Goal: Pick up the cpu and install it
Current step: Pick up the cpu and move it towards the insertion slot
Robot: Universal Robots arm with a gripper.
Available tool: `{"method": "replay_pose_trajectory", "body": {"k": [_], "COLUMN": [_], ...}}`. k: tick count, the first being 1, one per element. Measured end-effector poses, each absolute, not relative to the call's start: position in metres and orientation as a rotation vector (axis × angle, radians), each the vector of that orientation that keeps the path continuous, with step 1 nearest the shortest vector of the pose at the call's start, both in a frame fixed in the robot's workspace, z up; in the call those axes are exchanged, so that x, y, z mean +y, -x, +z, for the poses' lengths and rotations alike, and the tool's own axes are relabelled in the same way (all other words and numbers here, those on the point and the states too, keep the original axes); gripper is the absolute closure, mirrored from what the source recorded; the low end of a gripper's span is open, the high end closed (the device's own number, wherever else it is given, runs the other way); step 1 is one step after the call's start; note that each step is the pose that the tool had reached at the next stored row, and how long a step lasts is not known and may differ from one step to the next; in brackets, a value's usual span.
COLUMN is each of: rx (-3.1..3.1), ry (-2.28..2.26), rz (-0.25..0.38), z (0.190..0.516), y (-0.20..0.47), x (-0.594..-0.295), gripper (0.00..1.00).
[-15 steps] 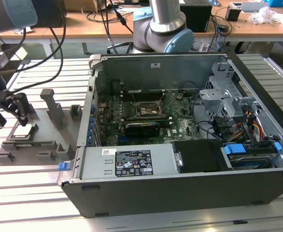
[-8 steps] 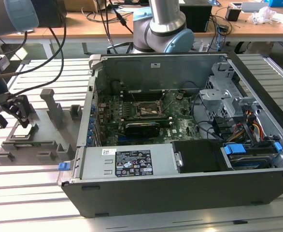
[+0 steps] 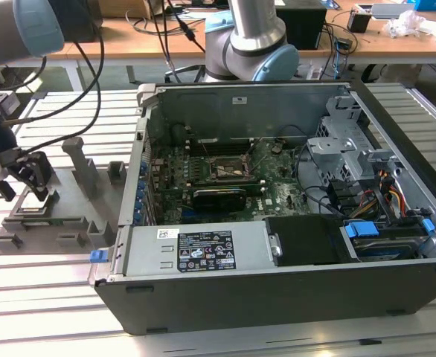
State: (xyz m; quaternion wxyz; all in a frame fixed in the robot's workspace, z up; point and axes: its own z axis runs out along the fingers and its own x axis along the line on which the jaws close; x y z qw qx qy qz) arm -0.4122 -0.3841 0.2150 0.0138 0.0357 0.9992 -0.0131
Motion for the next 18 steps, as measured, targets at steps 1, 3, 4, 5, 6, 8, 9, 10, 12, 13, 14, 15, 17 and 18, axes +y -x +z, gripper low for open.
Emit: {"method": "replay_pose_trajectory", "body": {"k": [1,3,4,5,6,8,9,10,12,13,14,15,17,18], "rx": [3.112,3.111,3.111,3.111,3.111,3.111,3.111,3.112,3.112,3.112,3.112,3.112,3.112,3.112], "ry": [-0.11,-0.109,-0.108,-0.106,-0.105,-0.101,-0.097,-0.09,-0.069,-0.058,-0.049,-0.044,-0.041,-0.041], "rz": [-0.05,-0.055,-0.057,-0.058,-0.058,-0.058,-0.058,-0.058,-0.057,-0.057,-0.057,-0.057,-0.057,-0.057], "z": [0.213,0.211,0.209,0.207,0.206,0.203,0.202,0.201,0.2,0.199,0.198,0.198,0.196,0.196], "y": [0.411,0.411,0.411,0.411,0.411,0.411,0.411,0.411,0.412,0.412,0.412,0.412,0.412,0.413], "x": [-0.383,-0.38,-0.379,-0.377,-0.376,-0.374,-0.373,-0.372,-0.371,-0.371,-0.371,-0.371,-0.37,-0.37], "gripper": [0.34,0.34,0.34,0.34,0.34,0.34,0.34,0.34,0.34,0.34,0.34,0.34,0.34,0.34]}}
